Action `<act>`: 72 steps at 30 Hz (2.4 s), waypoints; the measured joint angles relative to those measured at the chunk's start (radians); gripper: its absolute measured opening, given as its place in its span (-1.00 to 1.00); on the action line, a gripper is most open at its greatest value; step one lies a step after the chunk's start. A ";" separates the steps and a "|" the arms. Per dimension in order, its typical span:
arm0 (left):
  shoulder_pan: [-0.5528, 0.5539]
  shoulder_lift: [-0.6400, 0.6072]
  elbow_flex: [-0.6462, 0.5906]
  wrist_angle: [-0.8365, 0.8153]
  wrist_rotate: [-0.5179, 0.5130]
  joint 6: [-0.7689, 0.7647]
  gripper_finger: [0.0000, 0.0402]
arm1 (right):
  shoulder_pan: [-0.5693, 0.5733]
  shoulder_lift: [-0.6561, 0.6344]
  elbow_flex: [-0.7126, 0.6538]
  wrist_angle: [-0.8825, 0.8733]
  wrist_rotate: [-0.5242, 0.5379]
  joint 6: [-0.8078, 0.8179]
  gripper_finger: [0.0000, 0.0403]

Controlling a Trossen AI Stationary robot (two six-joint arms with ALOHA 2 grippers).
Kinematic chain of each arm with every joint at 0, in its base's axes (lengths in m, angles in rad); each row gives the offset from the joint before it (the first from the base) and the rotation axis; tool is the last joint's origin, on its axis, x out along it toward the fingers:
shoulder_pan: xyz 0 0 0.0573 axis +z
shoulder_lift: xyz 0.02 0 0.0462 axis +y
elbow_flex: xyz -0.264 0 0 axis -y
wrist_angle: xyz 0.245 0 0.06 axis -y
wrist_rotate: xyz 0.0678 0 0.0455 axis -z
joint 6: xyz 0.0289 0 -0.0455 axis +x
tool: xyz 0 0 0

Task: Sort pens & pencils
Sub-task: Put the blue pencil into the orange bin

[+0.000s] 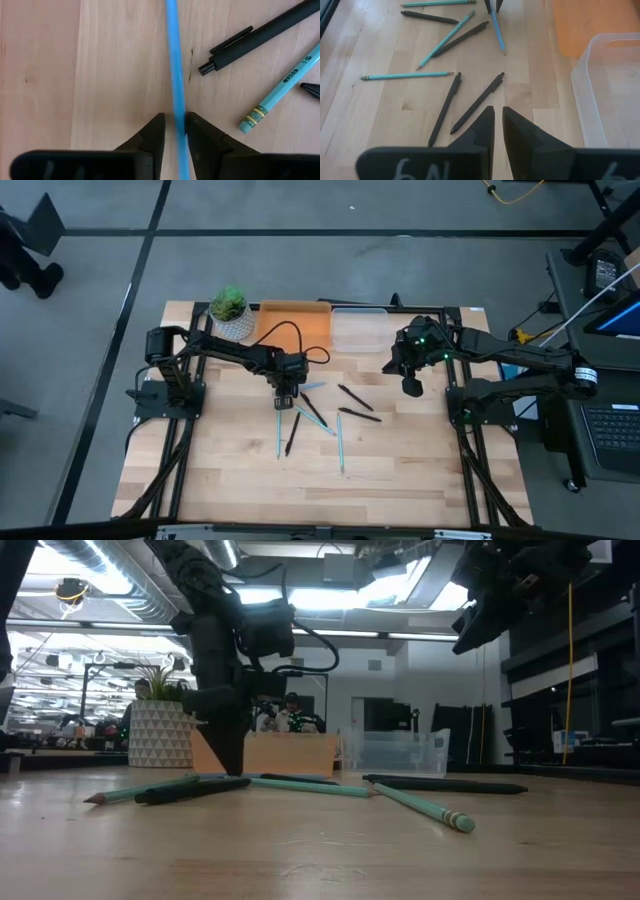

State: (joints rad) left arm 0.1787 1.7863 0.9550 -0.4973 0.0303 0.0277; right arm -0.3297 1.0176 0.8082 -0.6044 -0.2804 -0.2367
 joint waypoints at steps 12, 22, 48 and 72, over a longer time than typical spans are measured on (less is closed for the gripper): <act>0.000 0.000 0.000 0.002 0.003 0.000 -0.95 | 0.000 0.000 0.000 0.000 0.000 0.000 -0.80; 0.000 0.000 0.000 0.001 0.004 0.000 -0.93 | 0.000 0.000 0.000 0.000 0.000 0.000 -0.80; 0.022 -0.077 0.012 -0.053 -0.010 0.009 -0.95 | 0.000 0.000 0.000 0.000 0.000 0.000 -0.80; 0.105 -0.079 0.337 -0.411 -0.159 0.129 -0.95 | 0.000 0.000 0.000 -0.021 0.000 0.000 -0.80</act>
State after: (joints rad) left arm 0.2838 1.7077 1.2922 -0.9081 -0.1284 0.1565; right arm -0.3296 1.0180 0.8082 -0.6258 -0.2802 -0.2367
